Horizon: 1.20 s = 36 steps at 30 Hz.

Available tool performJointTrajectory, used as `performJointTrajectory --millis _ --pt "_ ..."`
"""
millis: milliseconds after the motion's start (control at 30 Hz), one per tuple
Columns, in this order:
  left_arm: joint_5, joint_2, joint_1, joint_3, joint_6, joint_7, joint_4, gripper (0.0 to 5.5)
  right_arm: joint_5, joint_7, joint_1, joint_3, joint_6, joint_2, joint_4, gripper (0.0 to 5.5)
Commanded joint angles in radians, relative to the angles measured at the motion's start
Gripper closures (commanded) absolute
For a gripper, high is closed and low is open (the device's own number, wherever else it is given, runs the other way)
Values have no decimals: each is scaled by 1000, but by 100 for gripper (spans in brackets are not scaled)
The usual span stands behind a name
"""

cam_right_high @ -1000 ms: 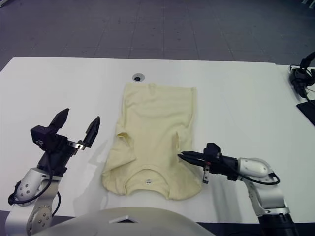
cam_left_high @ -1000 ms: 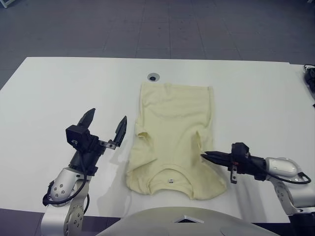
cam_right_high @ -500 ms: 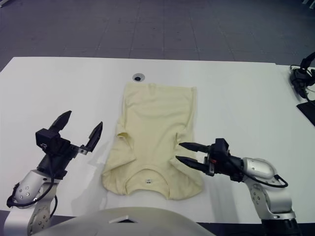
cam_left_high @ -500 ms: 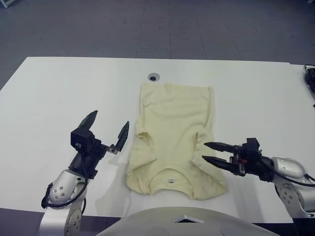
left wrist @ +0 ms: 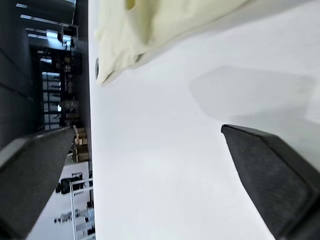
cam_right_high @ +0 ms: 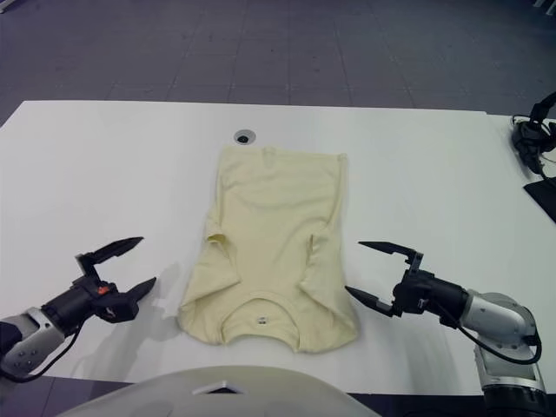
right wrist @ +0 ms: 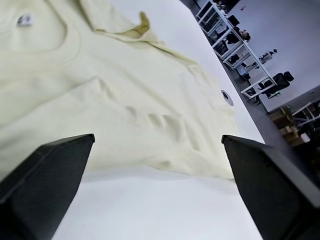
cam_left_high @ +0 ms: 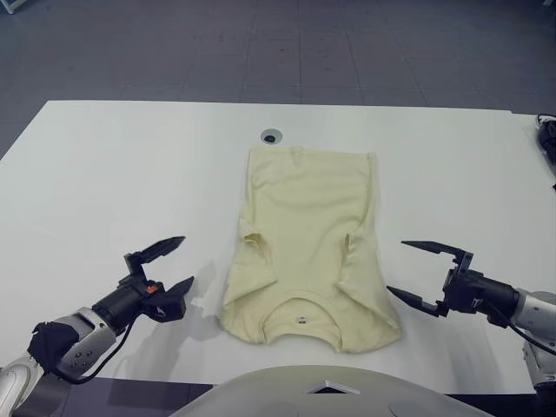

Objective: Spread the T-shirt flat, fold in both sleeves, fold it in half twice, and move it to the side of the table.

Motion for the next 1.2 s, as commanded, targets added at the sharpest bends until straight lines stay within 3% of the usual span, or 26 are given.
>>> performJointTrajectory --millis 33,133,400,800,1033,1200 --pt "173 118 -5 -152 -215 -60 -27 10 -249 9 -40 32 -588 -124 248 11" --pt "159 107 -28 -177 -225 -72 -28 41 -304 -21 -22 62 -654 -135 257 10" --pt "182 84 -111 -251 -222 -81 5 204 -427 -201 -58 118 -693 -164 295 10" --pt "178 98 -144 -244 -197 -74 54 426 -588 -399 -108 188 -677 -174 292 223" --pt "178 94 -112 -246 -209 -57 53 548 -537 -467 -80 310 -520 -235 279 345" --pt "155 92 -60 -237 -207 -56 39 550 -403 -465 -61 417 -384 -299 274 424"
